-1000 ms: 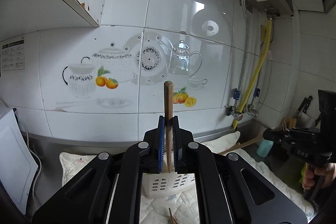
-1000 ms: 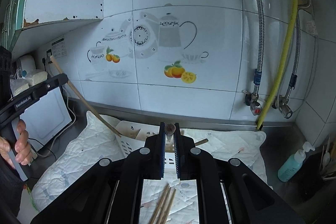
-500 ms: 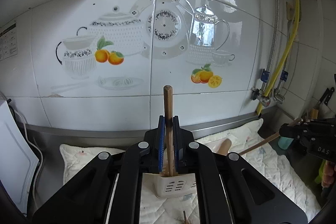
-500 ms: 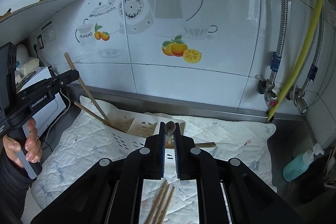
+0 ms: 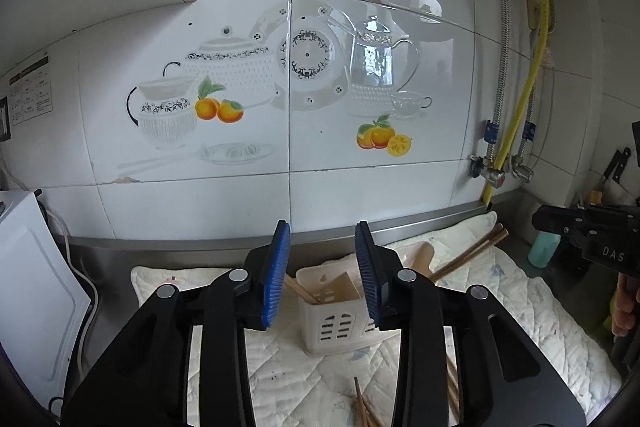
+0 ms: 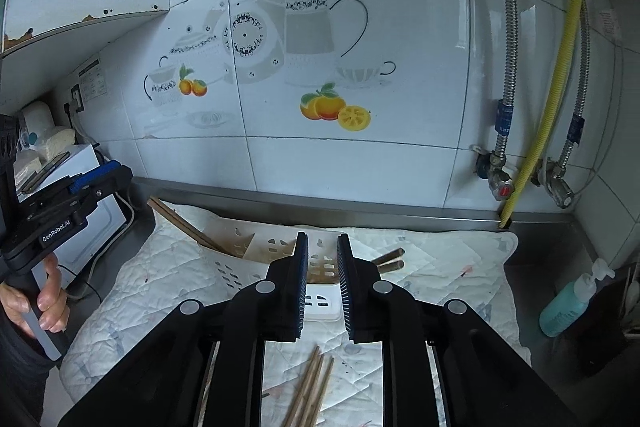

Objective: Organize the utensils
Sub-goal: 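Move the right tool back and lower it onto a chopstick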

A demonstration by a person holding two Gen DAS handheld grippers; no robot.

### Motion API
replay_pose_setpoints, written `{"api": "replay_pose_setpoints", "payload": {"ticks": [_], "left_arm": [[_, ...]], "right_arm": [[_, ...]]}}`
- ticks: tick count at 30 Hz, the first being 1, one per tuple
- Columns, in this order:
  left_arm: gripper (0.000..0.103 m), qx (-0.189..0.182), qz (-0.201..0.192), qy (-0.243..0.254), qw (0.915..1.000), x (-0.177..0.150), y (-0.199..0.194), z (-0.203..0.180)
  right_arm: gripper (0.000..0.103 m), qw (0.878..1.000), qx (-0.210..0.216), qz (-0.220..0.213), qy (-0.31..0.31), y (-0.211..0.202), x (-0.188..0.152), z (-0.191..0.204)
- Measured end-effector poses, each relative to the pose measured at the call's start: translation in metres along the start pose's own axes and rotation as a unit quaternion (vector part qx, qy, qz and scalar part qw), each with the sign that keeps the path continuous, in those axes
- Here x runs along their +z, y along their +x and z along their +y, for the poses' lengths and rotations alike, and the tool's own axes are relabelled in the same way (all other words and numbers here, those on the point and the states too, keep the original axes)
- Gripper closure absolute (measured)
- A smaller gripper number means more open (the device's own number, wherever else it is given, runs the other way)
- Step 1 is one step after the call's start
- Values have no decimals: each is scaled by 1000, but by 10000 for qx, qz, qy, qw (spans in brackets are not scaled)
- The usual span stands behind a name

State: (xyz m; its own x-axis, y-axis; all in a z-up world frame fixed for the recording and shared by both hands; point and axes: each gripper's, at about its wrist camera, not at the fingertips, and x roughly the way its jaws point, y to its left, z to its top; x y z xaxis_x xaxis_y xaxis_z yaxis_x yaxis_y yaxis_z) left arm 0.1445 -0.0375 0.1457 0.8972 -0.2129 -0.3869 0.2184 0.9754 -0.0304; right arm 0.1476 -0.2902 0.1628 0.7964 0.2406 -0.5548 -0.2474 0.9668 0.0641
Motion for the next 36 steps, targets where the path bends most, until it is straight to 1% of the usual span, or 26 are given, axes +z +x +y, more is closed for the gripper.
{"api": "replay_pose_setpoints", "payload": {"ticks": [2, 5, 7, 11, 13, 16, 18, 20, 23, 24, 26, 29, 31, 36], "left_arm": [[54, 9, 13, 67, 10000, -12, -12, -3], [48, -35, 105, 66, 9999, -33, -27, -6], [45, 29, 209, 128, 9997, -50, -34, -10], [41, 80, 457, 246, 9986, -82, -44, -16], [41, 110, 563, 327, 9978, -100, -49, -19], [41, 158, 735, 466, 9961, -126, -54, -25], [41, 184, 845, 480, 9951, -141, -57, -28], [40, 176, 984, 481, 9938, -157, -57, -31], [37, 196, 1227, 504, 9910, -181, -55, -35], [36, 185, 1326, 491, 9898, -189, -54, -36], [36, 123, 1528, 459, 9871, -204, -50, -39], [36, 116, 1774, 457, 9830, -225, -45, -41], [36, 115, 1927, 386, 9804, -236, -42, -40], [37, 62, 2133, 210, 9767, -252, -37, -36]], "right_arm": [[85, 10000, -24, -93, -20, -12, -13, 3], [84, 9999, 18, -128, 4, -25, -38, 8], [84, 9999, 69, -75, 58, -30, -57, 11], [84, 9999, -16, 53, 94, -36, -97, 18], [84, 9998, -104, 117, 132, -37, -117, 19], [84, 9993, -128, 264, 241, -38, -146, 21], [84, 9988, -210, 351, 267, -38, -164, 22], [78, 9981, -351, 420, 280, -37, -181, 24], [77, 9960, -169, 648, 586, -33, -204, 21], [76, 9954, -185, 707, 616, -32, -211, 21], [75, 9945, -286, 795, 613, -29, -223, 22], [75, 9915, -226, 979, 831, -24, -241, 18], [75, 9900, -255, 1082, 865, -21, -250, 17], [75, 9886, -307, 1239, 795, -14, -265, 19]]}}
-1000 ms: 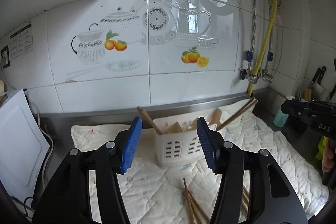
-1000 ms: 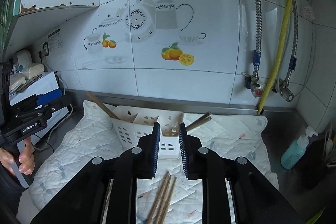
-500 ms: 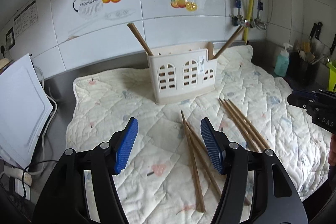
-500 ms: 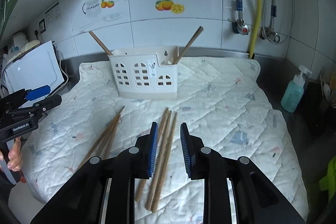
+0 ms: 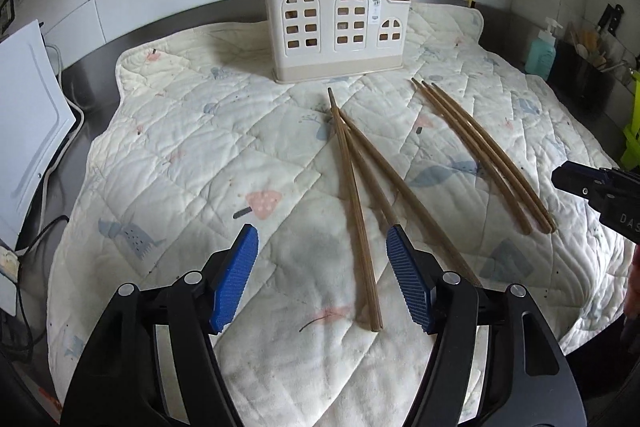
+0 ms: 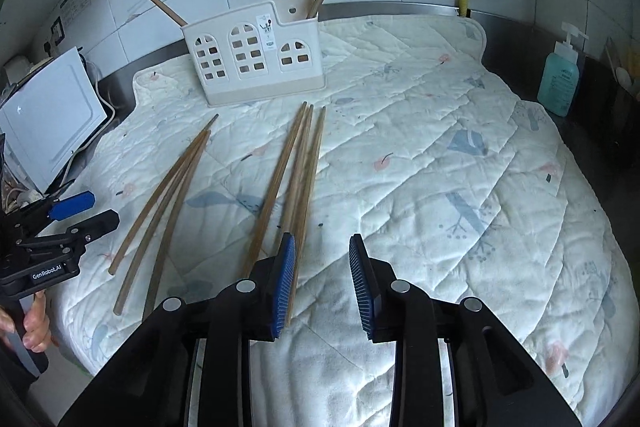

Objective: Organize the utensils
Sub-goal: 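Move the right tool back and lower it onto a chopstick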

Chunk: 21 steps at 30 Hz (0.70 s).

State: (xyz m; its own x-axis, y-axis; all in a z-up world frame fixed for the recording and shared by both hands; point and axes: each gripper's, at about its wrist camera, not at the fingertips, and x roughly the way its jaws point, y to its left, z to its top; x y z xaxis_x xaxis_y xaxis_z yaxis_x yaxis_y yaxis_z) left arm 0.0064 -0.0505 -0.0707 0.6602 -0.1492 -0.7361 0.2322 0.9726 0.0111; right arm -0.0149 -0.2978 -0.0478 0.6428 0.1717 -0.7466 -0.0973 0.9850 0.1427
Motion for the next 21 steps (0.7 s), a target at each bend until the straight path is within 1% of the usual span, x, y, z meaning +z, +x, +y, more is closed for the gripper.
{"api": "replay_pose_setpoints", "payload": {"ticks": [4, 5, 6, 11, 12, 15, 18, 20, 21], "left_arm": [[38, -51, 121, -27, 9999, -5, 7, -3], [42, -74, 145, -34, 9999, -6, 9, -3], [43, -103, 171, -38, 9998, -6, 10, -4], [57, -157, 239, -62, 9996, -7, 15, -5], [58, -162, 257, -68, 9995, -7, 16, -5], [59, -163, 316, -96, 9993, -9, 20, -5], [60, -141, 312, -72, 9994, -10, 21, -7], [61, -131, 304, -65, 9994, -11, 22, -7], [62, -138, 307, -74, 9994, -10, 22, -7]], "right_arm": [[75, 9999, 16, 84, -76, 8, -4, 6], [75, 9999, 9, 100, -92, 11, -5, 8], [75, 9999, 12, 120, -108, 13, -6, 9], [82, 9999, -9, 151, -73, 20, -6, 9], [83, 9999, -4, 152, -63, 20, -6, 9], [84, 9998, -10, 162, -94, 22, -4, 11], [88, 9996, -87, 205, -150, 26, -2, 15], [93, 9994, -103, 240, -231, 29, -2, 18], [93, 9991, -169, 238, -304, 30, -2, 21]]}}
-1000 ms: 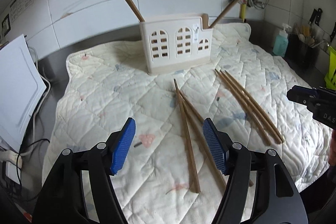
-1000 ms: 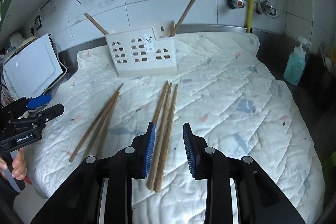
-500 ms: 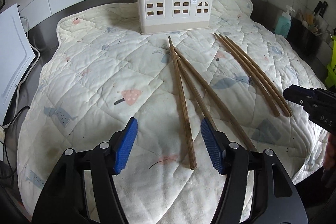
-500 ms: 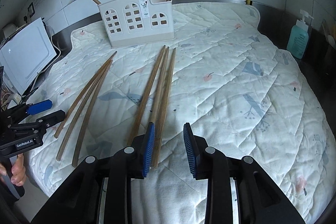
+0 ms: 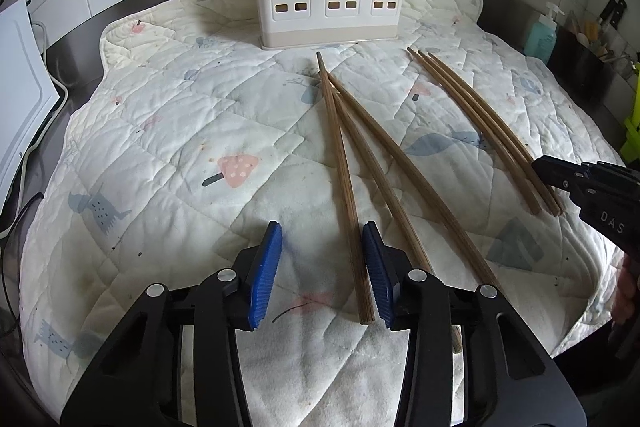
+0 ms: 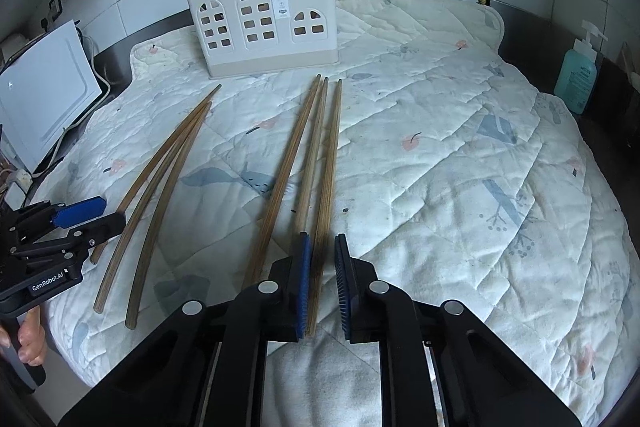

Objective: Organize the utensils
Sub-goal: 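Move the right tool back and lower it onto a chopstick, then close the left tool and the right tool each on a wooden chopstick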

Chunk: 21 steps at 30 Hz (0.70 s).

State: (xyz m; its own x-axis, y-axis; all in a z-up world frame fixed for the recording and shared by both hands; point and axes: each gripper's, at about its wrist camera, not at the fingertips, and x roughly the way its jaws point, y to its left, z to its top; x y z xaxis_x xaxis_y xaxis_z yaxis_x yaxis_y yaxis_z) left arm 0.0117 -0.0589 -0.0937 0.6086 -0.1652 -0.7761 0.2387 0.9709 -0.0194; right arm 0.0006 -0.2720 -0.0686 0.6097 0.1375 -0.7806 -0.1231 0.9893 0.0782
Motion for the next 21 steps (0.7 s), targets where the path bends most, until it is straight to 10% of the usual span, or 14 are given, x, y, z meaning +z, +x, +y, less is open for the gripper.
{"api": "replay_pose_setpoints", "payload": {"ticks": [21], "left_arm": [[90, -96, -135, -72, 9998, 5, 0, 3]], "right_arm": [[96, 9999, -156, -34, -26, 3, -2, 1]]}}
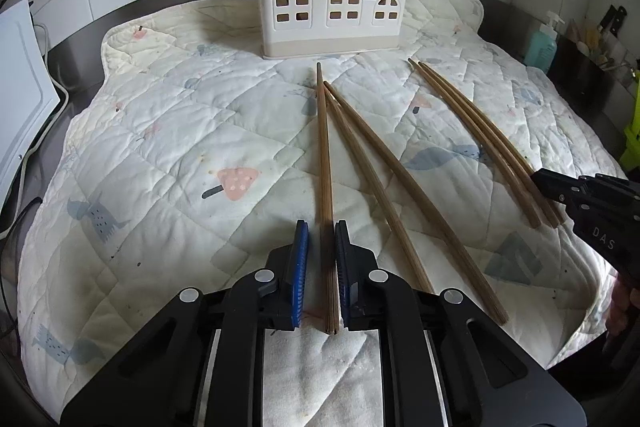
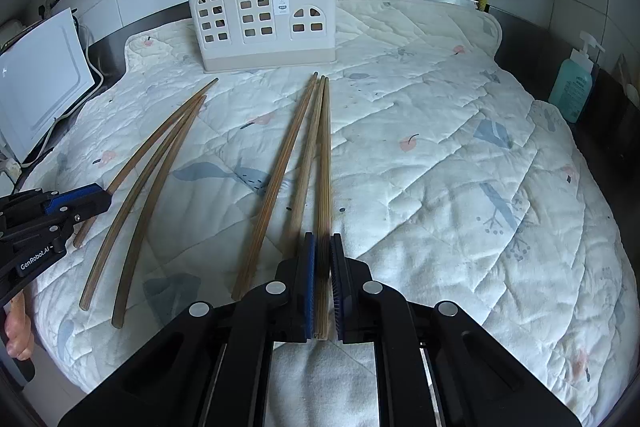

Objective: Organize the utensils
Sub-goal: 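Close the left tool and the right tool each on a wooden chopstick, then lift the chopsticks with both tools and carry them over the white holder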

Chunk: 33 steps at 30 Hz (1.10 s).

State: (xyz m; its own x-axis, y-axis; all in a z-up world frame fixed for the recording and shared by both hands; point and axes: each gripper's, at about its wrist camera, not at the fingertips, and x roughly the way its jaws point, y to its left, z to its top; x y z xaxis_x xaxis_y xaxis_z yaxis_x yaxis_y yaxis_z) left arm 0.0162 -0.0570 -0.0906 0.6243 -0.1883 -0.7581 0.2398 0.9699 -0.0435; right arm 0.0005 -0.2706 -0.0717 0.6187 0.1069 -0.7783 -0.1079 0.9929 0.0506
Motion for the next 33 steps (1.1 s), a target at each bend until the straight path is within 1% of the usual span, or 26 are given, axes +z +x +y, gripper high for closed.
{"api": "replay_pose_setpoints", "payload": {"ticks": [1, 5, 10, 13, 16, 20, 27, 33], "left_arm": [[90, -66, 11, 12, 10000, 0, 0, -1], [90, -69, -3, 149, 9999, -2, 2, -7], [90, -170, 10, 90, 9998, 1, 6, -3], [95, -209, 14, 88, 9997, 2, 6, -2], [97, -303, -50, 6, 9995, 4, 0, 1], [98, -329, -283, -28, 9991, 10, -15, 4], [98, -331, -808, 44, 9962, 25, -41, 4], [98, -425, -901, -54, 9950, 38, -45, 11]], "right_arm": [[96, 10000, 3, 0, 1, 0, 0, 0], [96, 10000, 4, -3, 11, 0, 0, 0], [96, 10000, 16, -25, 24, 0, 0, -1], [96, 10000, 17, -52, 58, -2, 1, -1], [96, 9999, 23, -117, 66, -6, 2, -1], [96, 9994, 31, -337, 57, -21, 9, -2], [96, 9960, 84, -886, 19, -53, 32, -3], [96, 9923, 169, -1227, -44, -70, 62, -6]]}}
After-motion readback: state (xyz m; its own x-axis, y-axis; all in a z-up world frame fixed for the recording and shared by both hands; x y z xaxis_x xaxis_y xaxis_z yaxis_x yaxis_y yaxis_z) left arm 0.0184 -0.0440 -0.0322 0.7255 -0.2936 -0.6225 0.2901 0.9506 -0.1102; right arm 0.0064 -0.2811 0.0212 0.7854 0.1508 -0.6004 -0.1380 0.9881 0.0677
